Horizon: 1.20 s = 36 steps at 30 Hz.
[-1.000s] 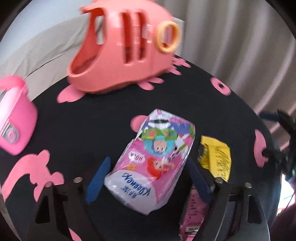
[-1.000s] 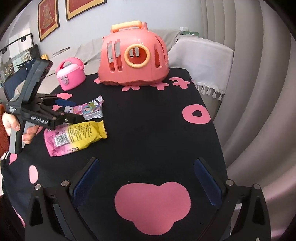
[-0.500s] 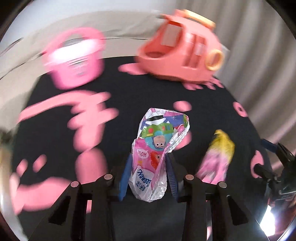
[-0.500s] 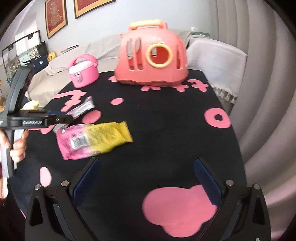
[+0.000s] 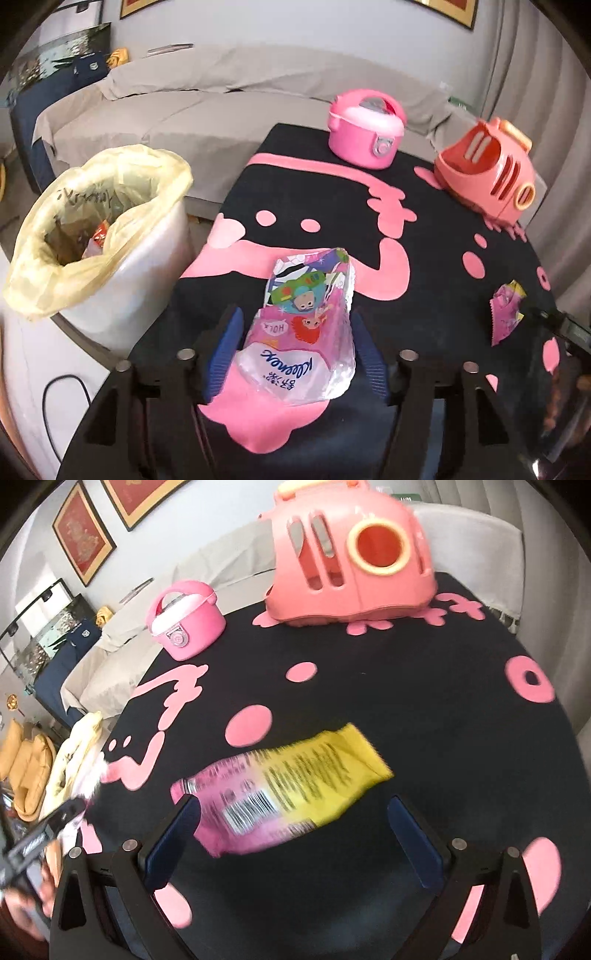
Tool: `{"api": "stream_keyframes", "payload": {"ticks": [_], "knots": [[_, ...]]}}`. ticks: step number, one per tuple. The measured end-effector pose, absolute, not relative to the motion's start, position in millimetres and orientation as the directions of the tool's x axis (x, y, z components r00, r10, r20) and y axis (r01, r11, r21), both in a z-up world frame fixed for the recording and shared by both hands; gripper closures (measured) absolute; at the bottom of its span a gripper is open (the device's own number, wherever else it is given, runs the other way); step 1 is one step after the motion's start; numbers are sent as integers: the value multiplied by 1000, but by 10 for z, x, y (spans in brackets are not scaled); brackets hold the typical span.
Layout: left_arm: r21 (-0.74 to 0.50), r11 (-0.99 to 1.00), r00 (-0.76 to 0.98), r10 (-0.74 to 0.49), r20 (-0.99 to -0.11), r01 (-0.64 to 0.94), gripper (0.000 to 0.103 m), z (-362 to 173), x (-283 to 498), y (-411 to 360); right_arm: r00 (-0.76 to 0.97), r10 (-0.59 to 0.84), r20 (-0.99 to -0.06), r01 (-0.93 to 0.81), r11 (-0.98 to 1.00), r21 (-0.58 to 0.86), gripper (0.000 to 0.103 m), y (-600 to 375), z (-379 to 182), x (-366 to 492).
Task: Collect trash
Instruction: 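Hold the tissue pack in the left gripper while the right gripper grasps the yellow-pink snack bag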
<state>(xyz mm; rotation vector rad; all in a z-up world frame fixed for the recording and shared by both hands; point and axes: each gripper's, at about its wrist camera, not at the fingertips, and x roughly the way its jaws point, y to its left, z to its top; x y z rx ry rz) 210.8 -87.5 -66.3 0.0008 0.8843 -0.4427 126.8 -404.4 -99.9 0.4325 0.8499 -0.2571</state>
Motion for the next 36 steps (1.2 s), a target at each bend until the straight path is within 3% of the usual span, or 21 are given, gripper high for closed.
{"api": "stream_keyframes", "payload": {"ticks": [11, 17, 23, 30, 36], "knots": [[-179, 932, 567, -335, -753, 314, 22, -703, 2243, -710, 588, -243, -772, 197, 968, -154, 3, -3441, -1029, 2033], [-246, 896, 427, -399, -812, 370, 19, -876, 2375, -830, 592, -357, -723, 122, 926, -357, 3, -3331, -1029, 1769], [-164, 905, 464, -348, -815, 392, 19, -908, 2406, -1045, 595, -345, -726, 191, 938, -290, 3, -3716, -887, 1310], [-172, 902, 440, -350, -827, 395, 20, -967, 2405, -1192, 648, -216, -730, 267, 963, -48, 3, -4082, -733, 924], [-177, 860, 410, -397, -821, 478, 38, -942, 2258, -1487, 656, -186, -731, 246, 969, -26, 3, -4033, -765, 1011]]}}
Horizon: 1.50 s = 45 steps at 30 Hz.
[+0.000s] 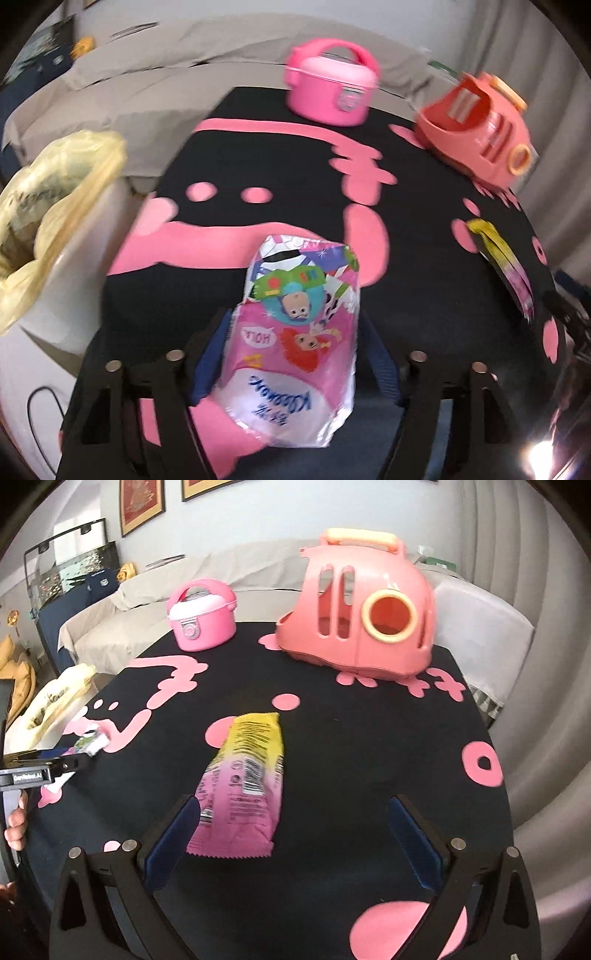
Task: Collect trash
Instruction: 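Hold the tissue pack in the left gripper while the right gripper grasps the yellow-pink snack bag, then carry the tissue pack and yellow-pink bag over the yellow bin and release both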
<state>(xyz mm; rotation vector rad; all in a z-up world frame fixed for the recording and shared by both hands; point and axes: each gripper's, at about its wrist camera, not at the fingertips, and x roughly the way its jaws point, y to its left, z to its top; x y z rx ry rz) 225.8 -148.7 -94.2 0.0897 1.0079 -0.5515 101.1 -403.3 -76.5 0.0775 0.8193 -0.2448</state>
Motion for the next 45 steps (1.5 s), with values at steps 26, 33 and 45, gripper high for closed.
{"api": "stream_keyframes", "payload": {"ticks": [26, 33, 45], "knots": [[-164, 856, 391, -384, -836, 491, 24, -922, 2185, -1402, 611, -100, -785, 211, 977, 41, 73, -3983, -910, 1536], [-128, 860, 401, -357, -844, 495, 41, -951, 2200, -1507, 645, -92, -758, 199, 979, 52, 73, -3911, -758, 1375], [-99, 868, 537, -387, -750, 487, 61, -386, 2032, -1240, 728, -78, -681, 132, 991, 28, 74, -3564, -266, 1276]]}}
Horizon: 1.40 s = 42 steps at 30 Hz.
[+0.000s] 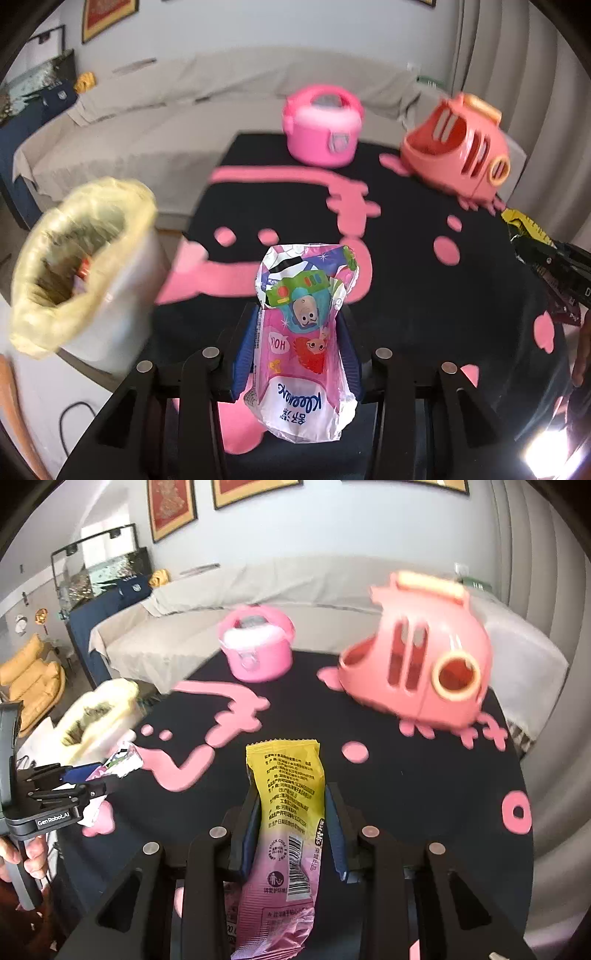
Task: Collect trash
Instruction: 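Carry the tissue pack and yellow-pink bag over the yellow bin and release both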
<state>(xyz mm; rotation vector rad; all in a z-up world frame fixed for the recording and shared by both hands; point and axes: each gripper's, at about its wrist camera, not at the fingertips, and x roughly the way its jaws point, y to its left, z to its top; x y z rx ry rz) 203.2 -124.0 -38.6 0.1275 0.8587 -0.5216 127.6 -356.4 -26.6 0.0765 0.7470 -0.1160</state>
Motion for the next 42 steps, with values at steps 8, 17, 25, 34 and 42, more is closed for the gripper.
{"api": "stream_keyframes", "payload": {"ticks": [8, 17, 25, 34, 42], "knots": [[-91, 899, 675, -386, -629, 428, 61, 160, 1902, -747, 798, -9, -603, 31, 999, 25, 74, -3106, 201, 1305], [-58, 974, 837, -218, -502, 219, 61, 704, 2023, 299, 834, 135, -535, -130, 990, 46, 73, -2402, 599, 1639], [-31, 995, 868, -94, -487, 90, 61, 793, 2270, 1037, 814, 241, -529, -251, 966, 55, 74, -1720, 604, 2110], [-211, 967, 770, -241, -590, 140, 61, 322, 3021, 1294, 769, 256, -586, -283, 958, 49, 73, -1419, 342, 2634], [-367, 921, 683, -351, -641, 129, 36, -276, 3579, 1194, 716, 212, -666, -233, 971, 58, 73, -1525, -37, 2980]]}}
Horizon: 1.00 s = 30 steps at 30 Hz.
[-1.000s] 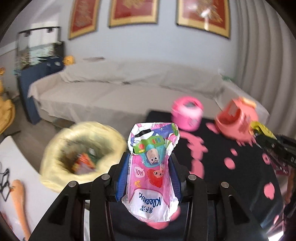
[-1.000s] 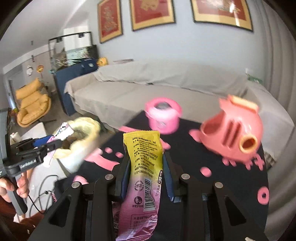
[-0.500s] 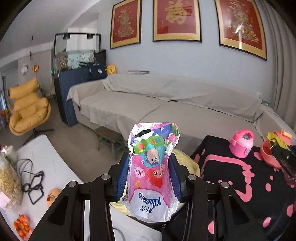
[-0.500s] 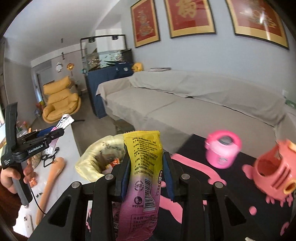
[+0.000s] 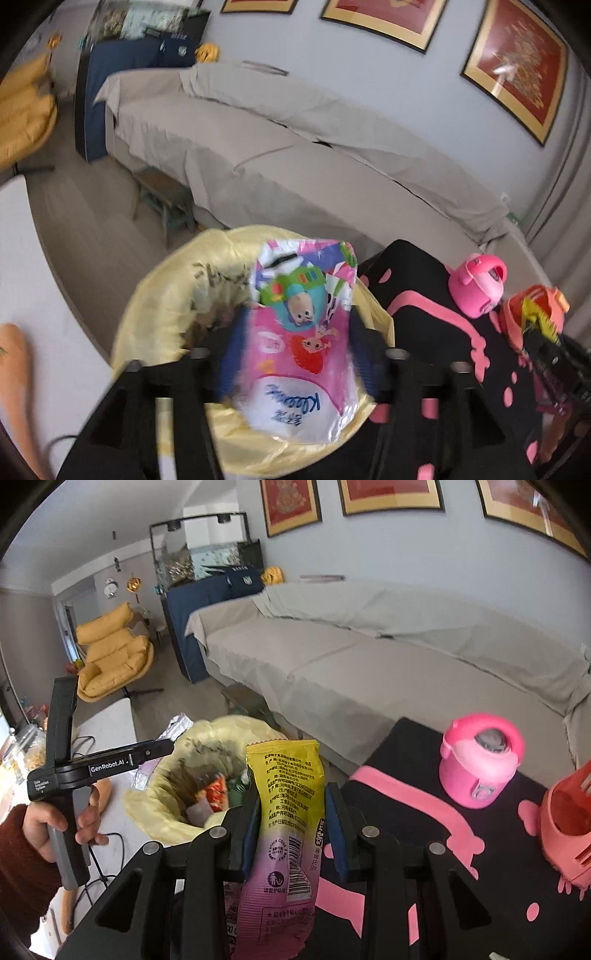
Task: Collect trash
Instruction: 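Carry the tissue pack and yellow-pink bag over the yellow bin and release both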
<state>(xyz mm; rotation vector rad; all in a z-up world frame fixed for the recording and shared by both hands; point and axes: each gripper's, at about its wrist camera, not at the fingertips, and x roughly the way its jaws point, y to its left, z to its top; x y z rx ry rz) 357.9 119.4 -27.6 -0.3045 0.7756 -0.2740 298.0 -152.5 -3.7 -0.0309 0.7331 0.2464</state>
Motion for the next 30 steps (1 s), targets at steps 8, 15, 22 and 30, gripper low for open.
{"api": "stream_keyframes", "payload": {"ticks": [8, 15, 22, 30], "knots": [[-439, 895, 700, -362, -616, 77, 22, -363, 3627, 1450, 683, 217, -697, -248, 967, 58, 73, -1333, -207, 3279], [-269, 958, 782, -90, -617, -101, 14, -225, 3271, 1851, 635, 274, -722, -346, 937, 51, 73, -745, -351, 3563], [-207, 959, 799, 32, -601, -194, 10, -312, 2844, 2115, 491, 353, -796, -403, 903, 151, 72, -52, -767, 4059], [-154, 957, 787, 103, -608, -244, 8, -526, 2557, 2228, 212, 268, -940, -375, 911, 175, 72, 358, -1557, 4541]]}}
